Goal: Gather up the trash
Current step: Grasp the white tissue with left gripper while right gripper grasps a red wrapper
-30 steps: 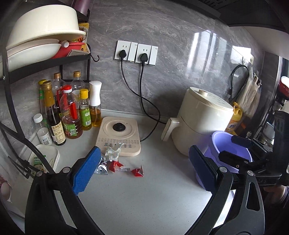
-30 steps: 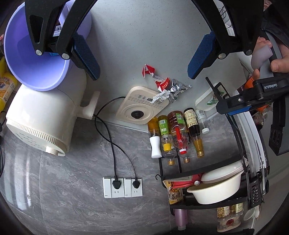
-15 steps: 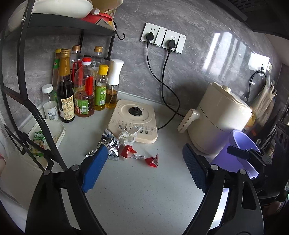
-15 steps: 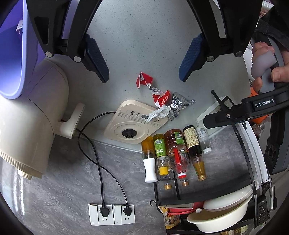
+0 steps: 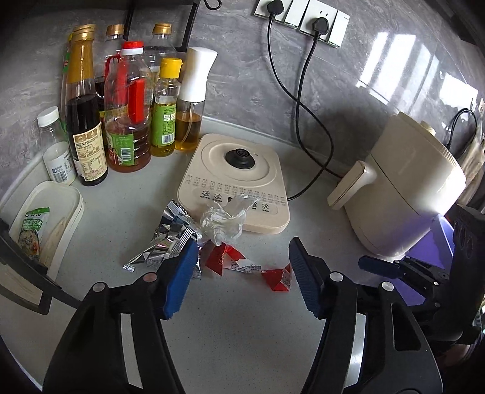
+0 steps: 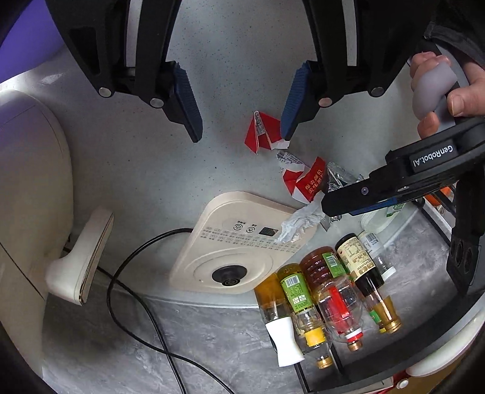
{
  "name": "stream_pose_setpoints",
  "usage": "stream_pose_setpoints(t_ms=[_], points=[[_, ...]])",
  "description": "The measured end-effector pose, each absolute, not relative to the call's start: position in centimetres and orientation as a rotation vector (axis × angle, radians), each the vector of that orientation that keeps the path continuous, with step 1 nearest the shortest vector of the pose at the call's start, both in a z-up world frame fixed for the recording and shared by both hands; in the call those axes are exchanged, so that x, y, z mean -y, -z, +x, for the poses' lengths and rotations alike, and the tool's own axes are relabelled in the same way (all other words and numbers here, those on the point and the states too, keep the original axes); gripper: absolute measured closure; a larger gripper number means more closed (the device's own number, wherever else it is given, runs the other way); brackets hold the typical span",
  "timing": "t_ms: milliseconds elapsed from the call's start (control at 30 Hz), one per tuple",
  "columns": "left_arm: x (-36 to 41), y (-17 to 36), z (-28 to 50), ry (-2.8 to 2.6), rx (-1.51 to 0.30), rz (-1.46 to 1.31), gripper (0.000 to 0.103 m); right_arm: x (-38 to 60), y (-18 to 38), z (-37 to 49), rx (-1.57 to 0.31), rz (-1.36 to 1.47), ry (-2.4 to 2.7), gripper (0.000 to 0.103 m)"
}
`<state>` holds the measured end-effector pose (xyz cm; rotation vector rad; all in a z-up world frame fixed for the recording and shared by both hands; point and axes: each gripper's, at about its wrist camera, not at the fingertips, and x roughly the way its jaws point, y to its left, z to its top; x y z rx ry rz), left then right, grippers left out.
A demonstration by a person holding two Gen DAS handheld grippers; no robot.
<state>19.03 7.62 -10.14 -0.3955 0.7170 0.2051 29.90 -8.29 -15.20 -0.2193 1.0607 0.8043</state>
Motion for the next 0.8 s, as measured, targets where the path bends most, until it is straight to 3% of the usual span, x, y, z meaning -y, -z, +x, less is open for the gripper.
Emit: stream_pose_setpoints(t_ms=[467, 533, 600, 700, 733, 767, 800], points=[[-7.3, 14.2, 25.8, -0.224, -0.823, -0.332, 0.046, 6.3, 17.5, 30.6, -1.093, -0.243, -0.843, 0.053], [-7.6, 14.5, 26.1, -0.236, -0.827, -0.328, 0.054, 6.0, 17.7, 30.5, -1.088, -0.243, -0.850, 0.055], [-7.9, 14.9, 26.3, -0.247, -0.842, -0.333, 0.073, 5.7, 18.2, 30.5, -1.091, -0.245, -0.850, 0.064], [-8.2, 14.9, 26.2, -0.251, -0.847, -0.350, 0.096, 5.3, 19.1, 30.5, -1.113, -0.265, -0.852, 0.087], [-8.1, 14.7, 26.0, -0.251, -0.839, -0.350, 0.096, 5.3, 19.0, 30.4, -1.106, -0.268, -0.852, 0.089], [-8.1, 14.3, 25.7, -0.246, -0.829, -0.349, 0.096, 5.4, 19.0, 30.3, -1.106, -0.266, -0.861, 0.100], [-7.9, 14.0, 25.5, -0.237, -0.818, -0.349, 0.096, 5.4, 18.8, 30.2, -1.106, -0.264, -0.868, 0.100]])
